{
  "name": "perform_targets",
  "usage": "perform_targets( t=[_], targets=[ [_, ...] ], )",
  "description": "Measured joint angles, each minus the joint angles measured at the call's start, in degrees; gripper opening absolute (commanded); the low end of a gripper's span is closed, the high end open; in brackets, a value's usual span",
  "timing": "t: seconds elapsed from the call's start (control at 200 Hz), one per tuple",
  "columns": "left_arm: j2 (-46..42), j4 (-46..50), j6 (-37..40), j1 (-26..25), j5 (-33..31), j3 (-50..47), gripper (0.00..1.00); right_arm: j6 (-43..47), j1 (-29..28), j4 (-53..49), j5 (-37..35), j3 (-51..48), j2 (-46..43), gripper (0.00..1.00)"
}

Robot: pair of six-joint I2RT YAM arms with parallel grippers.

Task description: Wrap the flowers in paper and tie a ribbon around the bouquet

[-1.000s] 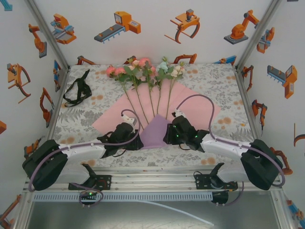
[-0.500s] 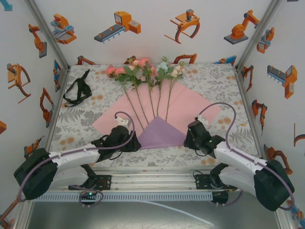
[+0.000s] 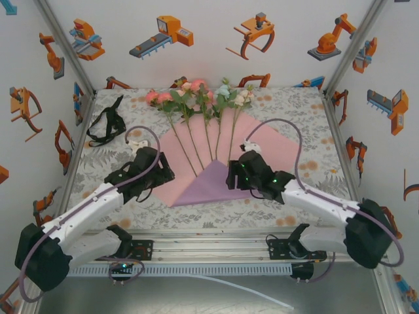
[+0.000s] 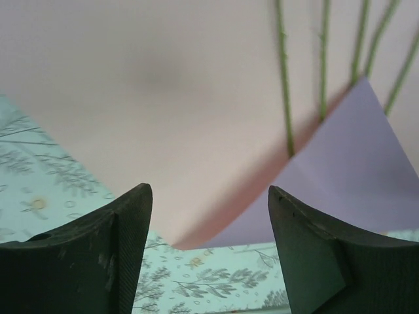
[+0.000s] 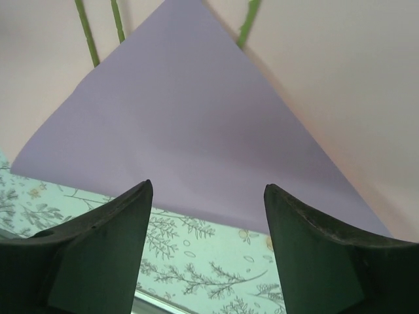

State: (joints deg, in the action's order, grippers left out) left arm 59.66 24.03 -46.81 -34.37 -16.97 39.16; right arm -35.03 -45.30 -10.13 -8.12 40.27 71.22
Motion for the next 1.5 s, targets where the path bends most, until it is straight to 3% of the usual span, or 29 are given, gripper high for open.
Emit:
perform_targets(
  t=[0.24,0.4,0.526,0.716,0.886,1.317,1.502],
  targets=[
    [8.52,0.63,0.48,19.67,-0.61,-0.39,0.76,7.02,-0.11,2.78,0.44,8.39,14.47,0.69],
    [15.08,-2.69,1.75,24.68,0.48,-0.83,0.79,9.77,-0.20,3.21,1.95,12.15,18.12,0.65],
    [18.91,-7.37,3.10,25.42,3.26,-0.90,0.79,10.19,-1.29,4.17,5.16,13.11,18.49,0.62],
    [20.13,-20.11,2.54,25.46,13.16,-2.49,0.79,4.74,-2.91,7.21,11.47,12.70,19.47,0.59],
    [19.82,-26.23,-0.07,25.42,20.04,-4.76,0.79,1.73,-2.91,9.20,12.57,12.20,22.38,0.59],
    [7.06,-23.91,-5.05,23.82,27.30,-7.48,0.80,1.62,-2.91,9.18,10.67,12.20,26.01,0.59],
    [7.04,-22.03,-0.63,21.53,27.19,-7.08,0.70,1.62,-2.91,9.18,10.12,12.20,26.49,0.59]
  ],
)
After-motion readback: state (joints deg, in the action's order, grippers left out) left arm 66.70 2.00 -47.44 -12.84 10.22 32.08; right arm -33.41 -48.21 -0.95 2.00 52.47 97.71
